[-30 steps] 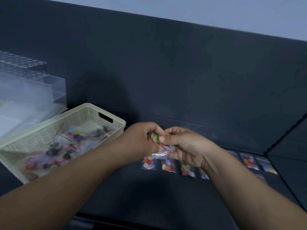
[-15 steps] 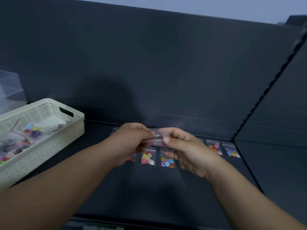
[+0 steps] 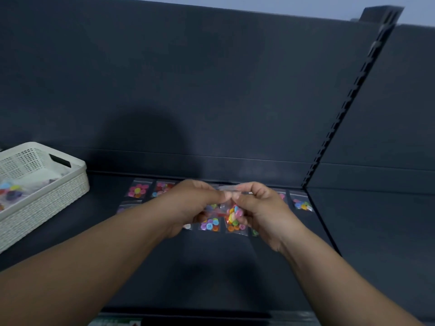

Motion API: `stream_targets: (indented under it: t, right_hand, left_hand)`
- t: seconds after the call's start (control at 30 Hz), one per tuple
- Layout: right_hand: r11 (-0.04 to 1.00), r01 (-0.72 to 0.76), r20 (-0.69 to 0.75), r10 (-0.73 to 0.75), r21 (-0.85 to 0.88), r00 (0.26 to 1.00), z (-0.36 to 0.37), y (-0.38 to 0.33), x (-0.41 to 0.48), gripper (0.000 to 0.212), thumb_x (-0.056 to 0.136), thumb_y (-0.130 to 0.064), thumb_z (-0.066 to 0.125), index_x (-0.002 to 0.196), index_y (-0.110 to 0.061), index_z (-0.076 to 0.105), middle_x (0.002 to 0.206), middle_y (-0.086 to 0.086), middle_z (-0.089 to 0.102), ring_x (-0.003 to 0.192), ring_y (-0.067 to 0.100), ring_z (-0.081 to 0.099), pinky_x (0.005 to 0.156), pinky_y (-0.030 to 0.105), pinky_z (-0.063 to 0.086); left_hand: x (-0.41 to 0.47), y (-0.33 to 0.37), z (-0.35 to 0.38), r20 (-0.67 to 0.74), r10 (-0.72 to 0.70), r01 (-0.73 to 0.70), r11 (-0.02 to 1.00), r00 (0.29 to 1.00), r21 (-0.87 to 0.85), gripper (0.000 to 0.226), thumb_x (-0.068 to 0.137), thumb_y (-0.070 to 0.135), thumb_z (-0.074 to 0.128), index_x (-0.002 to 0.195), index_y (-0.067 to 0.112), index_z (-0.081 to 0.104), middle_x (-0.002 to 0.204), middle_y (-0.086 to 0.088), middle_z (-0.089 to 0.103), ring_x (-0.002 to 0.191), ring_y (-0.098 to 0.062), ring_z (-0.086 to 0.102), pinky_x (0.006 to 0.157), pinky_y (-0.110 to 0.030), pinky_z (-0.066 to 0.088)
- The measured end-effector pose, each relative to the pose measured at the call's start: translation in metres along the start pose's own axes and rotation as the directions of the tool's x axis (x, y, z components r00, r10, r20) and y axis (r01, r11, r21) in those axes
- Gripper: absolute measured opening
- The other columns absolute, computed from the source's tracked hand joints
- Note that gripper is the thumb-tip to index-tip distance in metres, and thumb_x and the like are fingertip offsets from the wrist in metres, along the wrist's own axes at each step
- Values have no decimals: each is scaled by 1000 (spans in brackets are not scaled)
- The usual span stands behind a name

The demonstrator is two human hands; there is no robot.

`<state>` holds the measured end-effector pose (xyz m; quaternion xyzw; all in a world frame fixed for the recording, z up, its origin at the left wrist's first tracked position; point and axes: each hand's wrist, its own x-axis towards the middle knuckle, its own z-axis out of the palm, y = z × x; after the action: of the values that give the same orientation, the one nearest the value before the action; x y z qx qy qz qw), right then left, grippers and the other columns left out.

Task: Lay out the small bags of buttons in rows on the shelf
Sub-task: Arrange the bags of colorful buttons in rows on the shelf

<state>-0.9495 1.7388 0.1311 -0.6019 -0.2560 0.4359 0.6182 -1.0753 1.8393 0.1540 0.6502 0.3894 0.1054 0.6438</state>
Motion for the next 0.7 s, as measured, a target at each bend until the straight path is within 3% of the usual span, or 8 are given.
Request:
stream_targets:
  t: [0.17,0.43,0.7]
  right_hand:
    - [998,-29,65,25,52,998,-10,2,-5,21,86,-2,63,104,-11,57,77,3,62,59,10,59,61,23,50]
    - [997,-65,4,65,50,998,-29,5,-10,22,82,7,63,93,-10,58,63,-2,67,56,9,63,52,18,51]
    - [992,-126,30,125,12,992,-49,10,-10,24,82,3,65,102,-10,63,77,0,67,69,11,63,64,20,51]
  left_hand:
    - [10,-2,9,-90,35,-35,999,995,4,14,84,11,67,72,14,61,74,-8,63,65,-18,57,57,-25,45]
    - [17,-4,21,-71,26,-27,1000,997,-11,13,86,12,65,74,14,61,80,-13,63,77,-25,55,72,-36,47]
    - [16,1,33,-52,77,-71,990,996,119,15,87,15,65,73,14,60,59,2,58,54,-9,51,53,-21,44]
